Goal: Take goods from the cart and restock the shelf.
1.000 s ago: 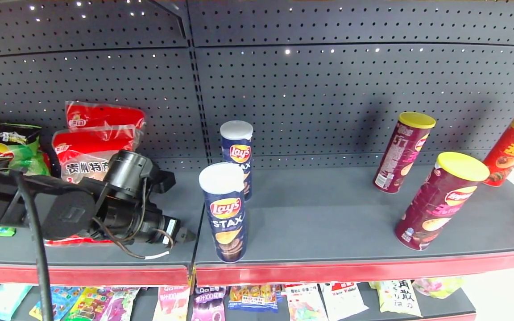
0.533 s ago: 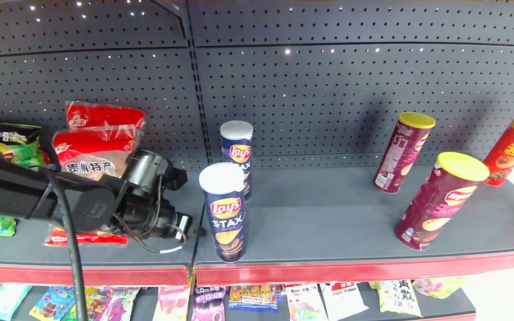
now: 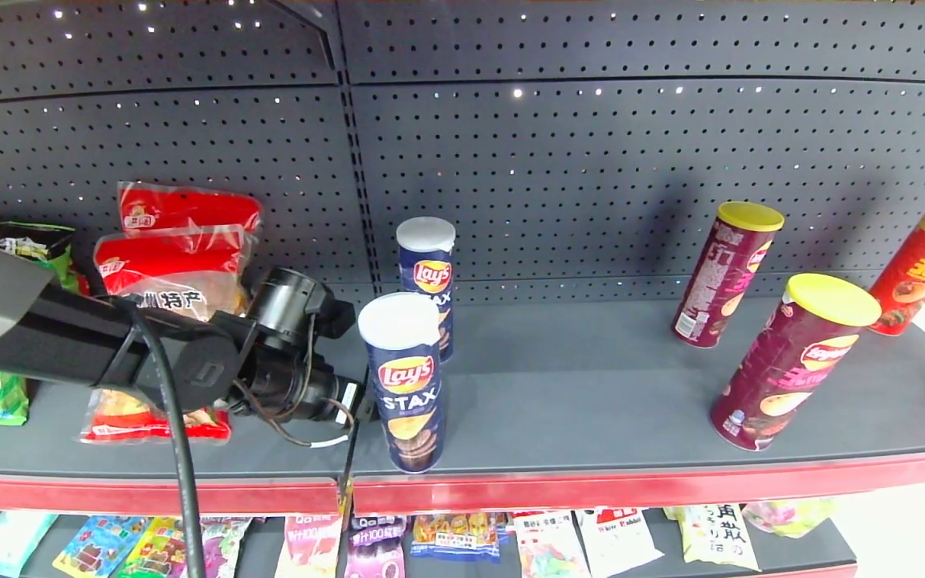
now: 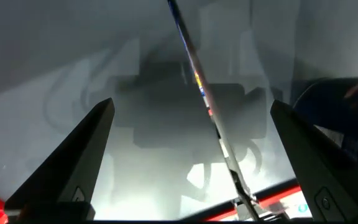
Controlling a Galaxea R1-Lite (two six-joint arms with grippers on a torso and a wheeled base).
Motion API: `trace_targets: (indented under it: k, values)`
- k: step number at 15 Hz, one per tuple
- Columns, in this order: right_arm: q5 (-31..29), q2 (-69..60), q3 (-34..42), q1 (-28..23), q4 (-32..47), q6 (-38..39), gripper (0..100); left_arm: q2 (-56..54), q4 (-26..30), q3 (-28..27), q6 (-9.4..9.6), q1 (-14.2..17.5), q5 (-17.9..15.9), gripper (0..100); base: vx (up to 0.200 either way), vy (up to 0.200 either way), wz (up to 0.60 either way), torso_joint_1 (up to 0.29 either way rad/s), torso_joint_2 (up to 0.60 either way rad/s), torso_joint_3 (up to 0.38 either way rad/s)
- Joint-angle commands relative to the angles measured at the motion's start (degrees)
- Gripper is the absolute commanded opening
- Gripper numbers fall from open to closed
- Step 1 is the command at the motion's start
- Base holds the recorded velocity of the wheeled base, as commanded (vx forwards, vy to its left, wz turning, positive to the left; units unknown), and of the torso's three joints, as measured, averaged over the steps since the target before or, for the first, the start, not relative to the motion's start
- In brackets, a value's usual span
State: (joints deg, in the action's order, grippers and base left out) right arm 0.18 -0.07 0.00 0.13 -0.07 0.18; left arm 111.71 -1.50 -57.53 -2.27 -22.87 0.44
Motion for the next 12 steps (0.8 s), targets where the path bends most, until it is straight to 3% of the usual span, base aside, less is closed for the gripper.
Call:
trace_targets:
  k: [1, 12]
  values:
    - [-0.01, 0.07, 0.0, 0.04, -0.01, -0.01, 100, 1.14, -0.08, -0.83, -0.02, -0.42, 0.0, 100, 0.0, 0.0, 0.0, 0.0, 0.0, 0.0]
    - [-0.01, 0.07, 0.0, 0.04, -0.01, -0.01, 100, 4.04, -0.08, -4.7, 0.07, -0.6, 0.35, 100, 0.0, 0.0, 0.0, 0.0, 0.0, 0.0]
